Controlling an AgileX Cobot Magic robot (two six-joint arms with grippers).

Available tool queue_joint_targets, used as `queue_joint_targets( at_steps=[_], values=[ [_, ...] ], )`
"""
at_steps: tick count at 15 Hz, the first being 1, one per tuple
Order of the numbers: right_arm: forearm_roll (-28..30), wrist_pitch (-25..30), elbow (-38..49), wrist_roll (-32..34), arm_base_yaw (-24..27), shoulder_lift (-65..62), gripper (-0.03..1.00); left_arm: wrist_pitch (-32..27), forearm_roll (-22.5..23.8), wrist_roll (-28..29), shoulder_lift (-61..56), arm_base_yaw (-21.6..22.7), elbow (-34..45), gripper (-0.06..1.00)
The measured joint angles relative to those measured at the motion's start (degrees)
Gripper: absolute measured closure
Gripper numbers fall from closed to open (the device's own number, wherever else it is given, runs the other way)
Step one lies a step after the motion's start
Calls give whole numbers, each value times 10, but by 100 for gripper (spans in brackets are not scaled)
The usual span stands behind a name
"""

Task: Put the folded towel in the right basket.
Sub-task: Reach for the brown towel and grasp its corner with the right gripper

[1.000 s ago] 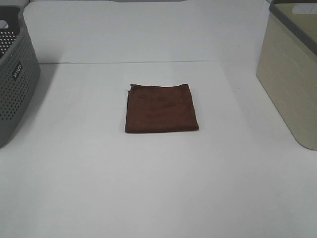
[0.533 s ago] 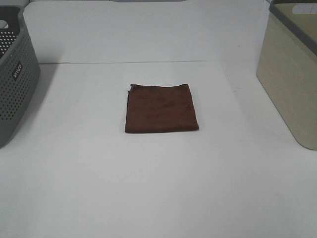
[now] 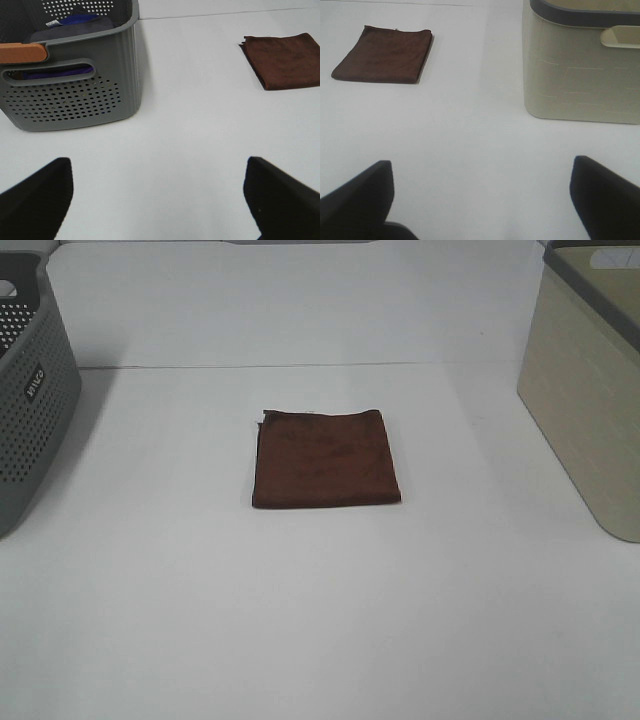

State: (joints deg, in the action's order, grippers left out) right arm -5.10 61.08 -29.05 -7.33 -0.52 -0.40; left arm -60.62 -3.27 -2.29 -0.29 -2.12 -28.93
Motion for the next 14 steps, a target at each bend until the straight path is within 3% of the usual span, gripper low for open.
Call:
queue_joint_targets(
  at_steps=[14],
  values=[
    [0, 0, 0, 0, 0, 0, 7, 0, 0, 0, 0, 0, 0, 7]
  ],
)
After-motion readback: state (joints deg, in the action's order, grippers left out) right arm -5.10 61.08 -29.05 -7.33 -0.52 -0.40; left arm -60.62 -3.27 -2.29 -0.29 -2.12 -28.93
